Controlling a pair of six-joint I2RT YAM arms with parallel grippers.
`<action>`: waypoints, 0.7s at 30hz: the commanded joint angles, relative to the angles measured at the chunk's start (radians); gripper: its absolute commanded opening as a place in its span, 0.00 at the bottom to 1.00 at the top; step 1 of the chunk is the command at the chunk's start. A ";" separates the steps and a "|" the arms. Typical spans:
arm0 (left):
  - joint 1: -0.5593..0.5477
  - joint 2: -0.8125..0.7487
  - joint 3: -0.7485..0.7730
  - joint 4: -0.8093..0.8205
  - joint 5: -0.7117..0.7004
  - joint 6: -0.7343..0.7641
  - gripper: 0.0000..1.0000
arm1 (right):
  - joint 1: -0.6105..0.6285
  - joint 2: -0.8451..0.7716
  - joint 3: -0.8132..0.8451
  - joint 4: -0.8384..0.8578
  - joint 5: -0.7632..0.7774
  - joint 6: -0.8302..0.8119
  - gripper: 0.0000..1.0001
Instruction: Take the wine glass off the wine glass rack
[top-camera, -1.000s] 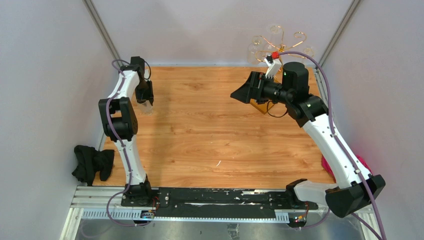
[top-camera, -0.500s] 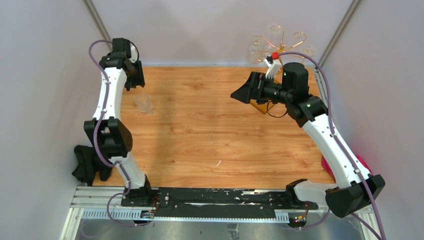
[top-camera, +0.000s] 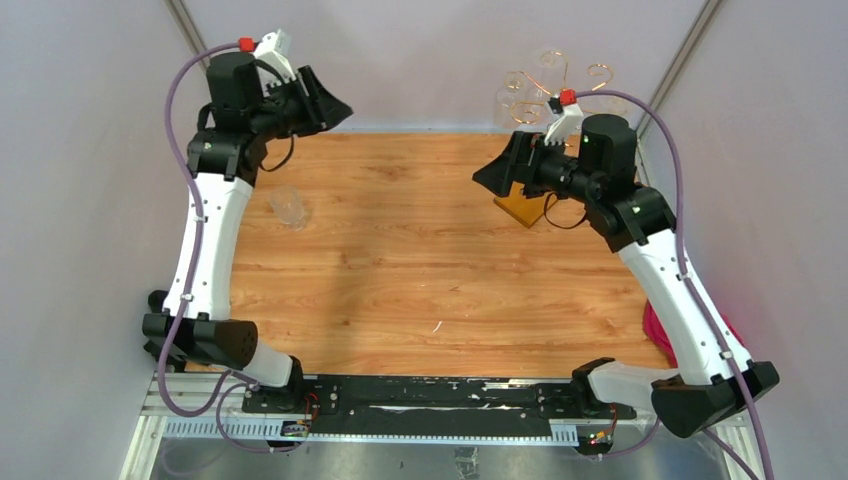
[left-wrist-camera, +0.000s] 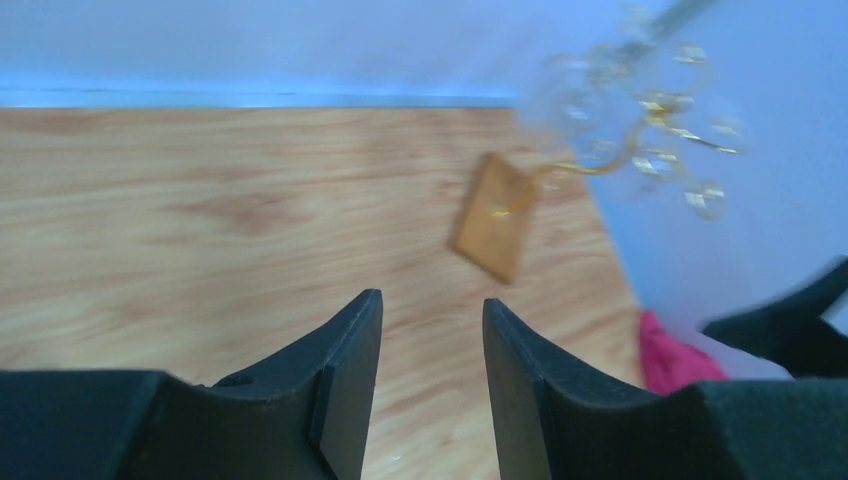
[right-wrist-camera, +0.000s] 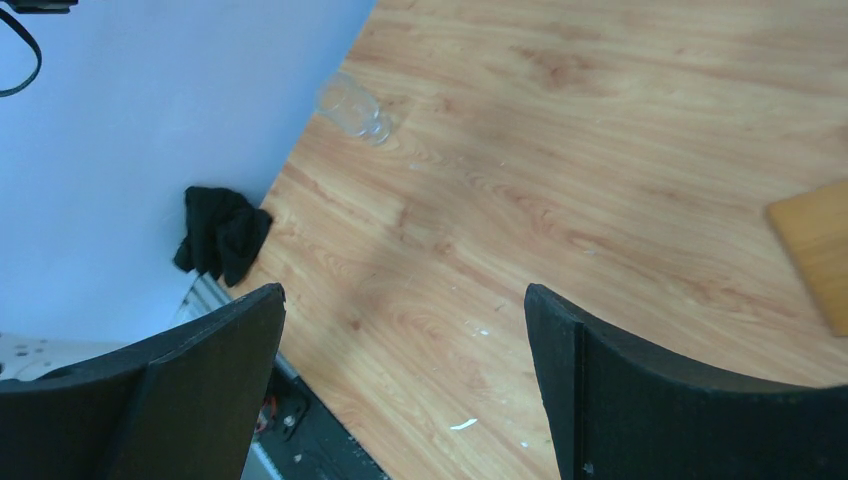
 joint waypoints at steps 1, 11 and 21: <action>-0.064 -0.008 -0.164 0.507 0.263 -0.341 0.47 | -0.014 -0.055 0.109 -0.121 0.155 -0.111 0.95; -0.235 0.287 0.013 0.838 0.278 -0.651 0.48 | -0.022 -0.153 0.143 -0.200 0.386 -0.190 0.95; -0.318 0.621 0.412 0.693 0.192 -0.705 0.49 | -0.029 -0.196 0.142 -0.231 0.506 -0.241 0.96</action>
